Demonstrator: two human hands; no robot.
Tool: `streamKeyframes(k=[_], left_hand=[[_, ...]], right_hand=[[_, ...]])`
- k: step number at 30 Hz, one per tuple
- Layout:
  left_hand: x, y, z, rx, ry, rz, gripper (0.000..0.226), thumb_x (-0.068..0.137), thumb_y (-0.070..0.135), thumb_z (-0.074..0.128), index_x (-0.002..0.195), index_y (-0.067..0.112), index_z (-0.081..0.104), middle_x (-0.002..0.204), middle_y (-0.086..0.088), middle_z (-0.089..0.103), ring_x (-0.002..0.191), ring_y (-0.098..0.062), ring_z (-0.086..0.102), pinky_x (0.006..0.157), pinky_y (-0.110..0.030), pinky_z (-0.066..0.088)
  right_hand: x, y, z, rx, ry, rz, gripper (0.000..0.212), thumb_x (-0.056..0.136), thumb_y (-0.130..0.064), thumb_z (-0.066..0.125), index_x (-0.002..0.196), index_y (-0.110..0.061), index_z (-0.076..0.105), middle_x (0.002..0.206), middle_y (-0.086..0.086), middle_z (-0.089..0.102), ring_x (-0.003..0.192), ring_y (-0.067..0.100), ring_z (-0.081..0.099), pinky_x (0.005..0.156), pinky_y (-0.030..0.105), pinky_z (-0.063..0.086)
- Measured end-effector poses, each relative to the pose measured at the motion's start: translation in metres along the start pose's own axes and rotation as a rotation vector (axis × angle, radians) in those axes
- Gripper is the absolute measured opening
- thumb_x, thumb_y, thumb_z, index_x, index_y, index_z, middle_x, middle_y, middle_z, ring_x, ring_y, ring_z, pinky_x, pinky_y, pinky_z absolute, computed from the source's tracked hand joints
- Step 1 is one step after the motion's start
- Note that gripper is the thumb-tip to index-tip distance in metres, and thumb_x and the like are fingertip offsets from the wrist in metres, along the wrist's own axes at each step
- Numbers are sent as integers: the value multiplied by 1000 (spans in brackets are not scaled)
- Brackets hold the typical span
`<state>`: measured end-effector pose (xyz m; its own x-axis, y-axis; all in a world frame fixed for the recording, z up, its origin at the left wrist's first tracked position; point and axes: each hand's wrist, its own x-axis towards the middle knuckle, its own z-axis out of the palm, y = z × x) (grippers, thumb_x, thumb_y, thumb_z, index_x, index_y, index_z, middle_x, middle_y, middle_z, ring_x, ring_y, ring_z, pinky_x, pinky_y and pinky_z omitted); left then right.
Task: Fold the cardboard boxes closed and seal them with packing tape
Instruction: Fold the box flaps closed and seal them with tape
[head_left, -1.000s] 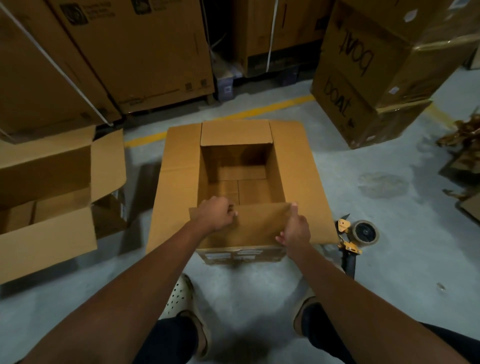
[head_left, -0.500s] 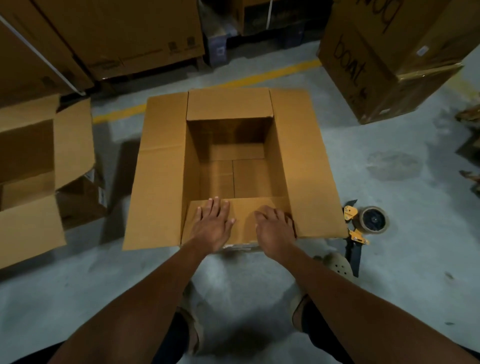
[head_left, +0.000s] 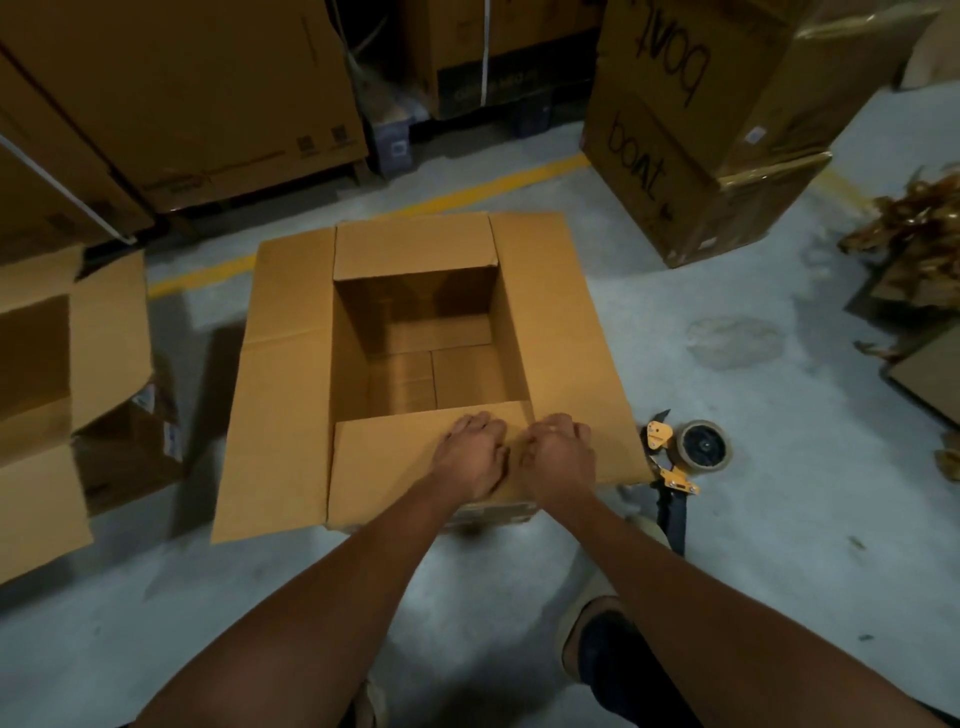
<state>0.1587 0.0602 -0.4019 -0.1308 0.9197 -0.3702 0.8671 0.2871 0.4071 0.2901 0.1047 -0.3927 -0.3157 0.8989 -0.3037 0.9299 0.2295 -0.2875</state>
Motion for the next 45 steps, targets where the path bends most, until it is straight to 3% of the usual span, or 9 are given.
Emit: streamKeyframes(k=[8,15,21,25,28,31,34,40,45], left_hand=[[24,35,15,-174,52,-106,37,97,21,50,134,18,55,139,-7,55,128,-30,42,105,-36,38],[24,42,5,-337,15,-161,38,94,17,48,131,16,59,133,-10,59,124,-31,50,108,-36,39],[12,56,-13,-592,-51,-155,32,96,-6,41,122,2,57,117,-16,60,102,-25,58,85,-26,43],[3,64,-31,-756,-16,-260,23,103,4,40,116,10,57,105,-6,55,76,-5,54,63,-12,44],[-9,71,-48,-914,-25,-304,23,104,12,42,119,13,60,105,-7,61,88,-16,57,69,-20,47],[-19,68,-62,-916,3,-272,26,106,37,37,108,25,60,111,-5,65,104,-22,59,94,-37,45],[-22,57,-76,-1044,74,-294,46,104,53,34,121,18,58,113,-9,68,103,-24,65,90,-40,53],[-40,4,-75,-995,112,-440,17,98,17,52,105,8,64,94,-10,67,84,-23,61,72,-33,49],[-52,-43,-48,-450,57,-304,15,92,11,54,105,15,61,107,-8,68,98,-25,62,82,-31,49]], right_hand=[[9,53,-14,289,-97,410,41,90,-35,53,127,-19,49,144,16,37,137,43,27,108,59,31],[38,68,-21,706,-125,586,118,45,-65,75,142,-18,27,150,20,30,136,45,33,105,61,38],[28,79,-55,667,-107,576,82,68,-45,79,131,-11,37,131,17,51,121,40,50,100,49,45],[4,72,-88,569,44,385,15,78,-14,62,79,-7,50,76,9,53,80,31,59,65,34,45],[-13,41,-108,518,122,229,5,78,-6,58,76,-9,56,69,4,53,63,23,51,53,27,35],[-31,3,-106,550,120,64,13,82,-13,64,95,-14,66,82,2,65,73,22,60,60,26,44],[-38,-30,-84,551,44,-45,20,83,-21,65,102,-16,64,98,5,70,91,25,65,78,32,52],[-36,-72,-30,294,-187,-227,43,75,-40,50,107,-16,66,105,7,65,104,27,58,89,34,47],[-29,-78,-13,171,-239,-273,53,77,-36,51,123,-12,64,125,10,63,123,26,51,106,35,36]])
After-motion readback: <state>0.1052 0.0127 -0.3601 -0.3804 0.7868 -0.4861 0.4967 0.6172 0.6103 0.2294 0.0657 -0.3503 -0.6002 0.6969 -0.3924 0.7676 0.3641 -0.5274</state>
